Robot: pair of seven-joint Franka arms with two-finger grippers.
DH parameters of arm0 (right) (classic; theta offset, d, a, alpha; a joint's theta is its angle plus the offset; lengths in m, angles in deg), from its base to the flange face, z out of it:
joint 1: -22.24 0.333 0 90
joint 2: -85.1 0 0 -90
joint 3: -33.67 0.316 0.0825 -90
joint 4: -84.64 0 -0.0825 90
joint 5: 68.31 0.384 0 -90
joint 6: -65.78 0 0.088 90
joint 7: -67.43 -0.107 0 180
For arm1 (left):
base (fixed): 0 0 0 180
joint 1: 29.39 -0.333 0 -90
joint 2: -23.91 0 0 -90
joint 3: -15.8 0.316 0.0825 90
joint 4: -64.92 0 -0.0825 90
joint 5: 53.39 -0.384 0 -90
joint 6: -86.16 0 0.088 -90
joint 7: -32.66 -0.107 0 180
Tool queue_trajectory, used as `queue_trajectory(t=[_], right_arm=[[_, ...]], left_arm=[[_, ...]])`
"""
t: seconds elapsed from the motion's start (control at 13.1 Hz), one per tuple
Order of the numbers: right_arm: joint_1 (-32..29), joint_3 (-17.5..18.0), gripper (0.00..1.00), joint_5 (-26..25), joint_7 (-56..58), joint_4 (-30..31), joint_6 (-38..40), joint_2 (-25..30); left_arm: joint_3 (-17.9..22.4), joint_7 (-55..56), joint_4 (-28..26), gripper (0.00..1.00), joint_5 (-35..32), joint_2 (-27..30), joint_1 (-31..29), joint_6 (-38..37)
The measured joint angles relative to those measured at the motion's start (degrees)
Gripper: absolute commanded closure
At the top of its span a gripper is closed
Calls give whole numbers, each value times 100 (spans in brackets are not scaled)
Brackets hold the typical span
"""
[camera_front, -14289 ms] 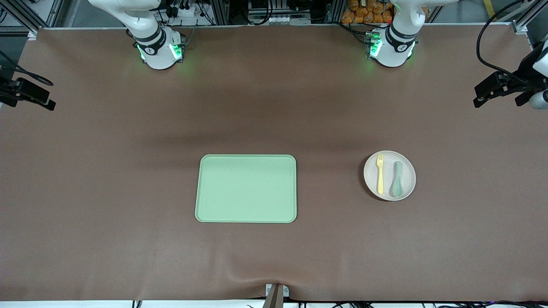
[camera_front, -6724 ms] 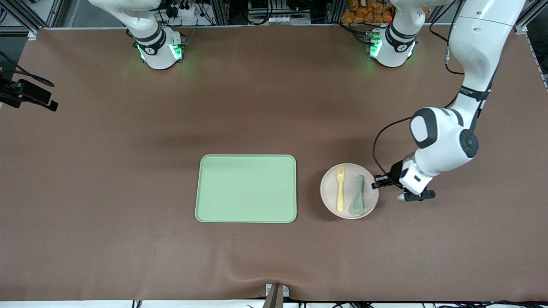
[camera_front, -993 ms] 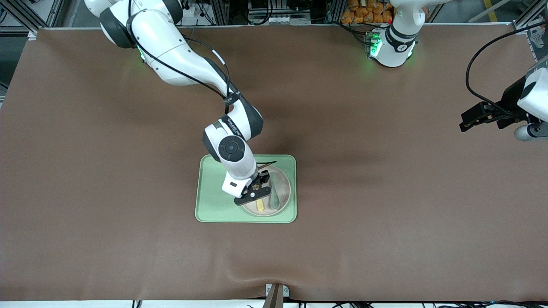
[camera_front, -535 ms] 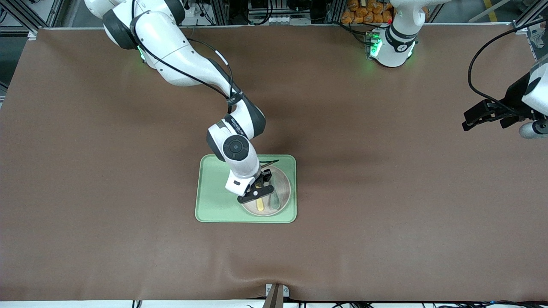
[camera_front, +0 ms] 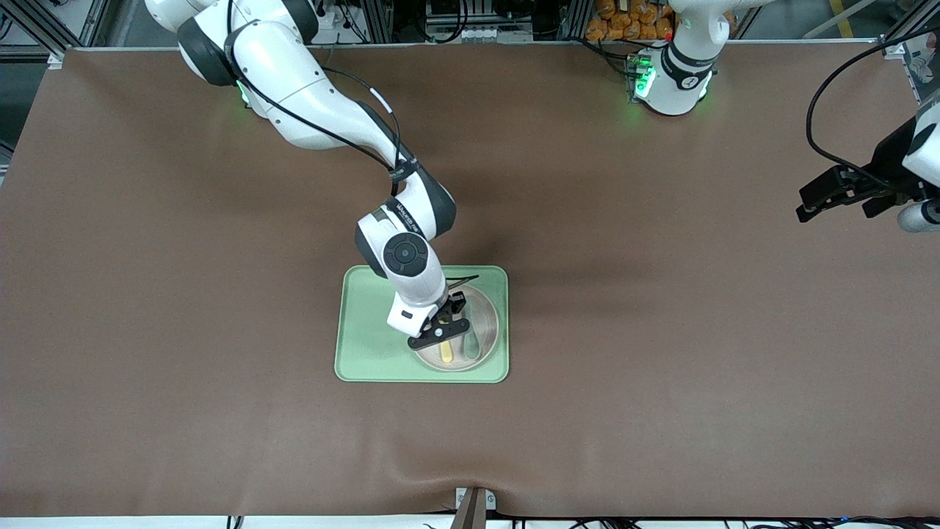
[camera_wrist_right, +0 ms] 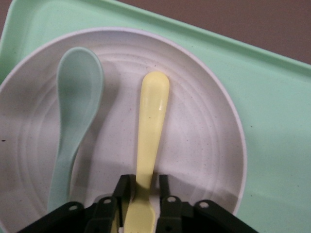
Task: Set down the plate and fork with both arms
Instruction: 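Lift the fork off the plate and move it beside the plate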
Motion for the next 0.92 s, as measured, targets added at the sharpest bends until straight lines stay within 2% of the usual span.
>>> queue_trajectory(t=[0.15, 0.23, 0.38, 0.61, 0.92], right_arm=[[0, -1, 98, 0, -1, -9, -2, 0], [0, -3, 100, -1, -9, -29, -2, 0], [0, -11, 100, -1, -81, -93, 14, 0], [-1, -39, 100, 0, -203, -307, 296, 10], [-183, -94, 100, 327, -485, -473, 645, 173]], left_arm=[[-2, -3, 65, 0, 0, 5, 1, -35], [-1, -6, 103, 0, 0, 11, 9, -141], [149, -9, 187, 0, 0, 27, 168, -471], [891, -288, 201, 0, 0, 48, 760, -760], [1084, -405, 210, 0, 0, 241, 897, -897]])
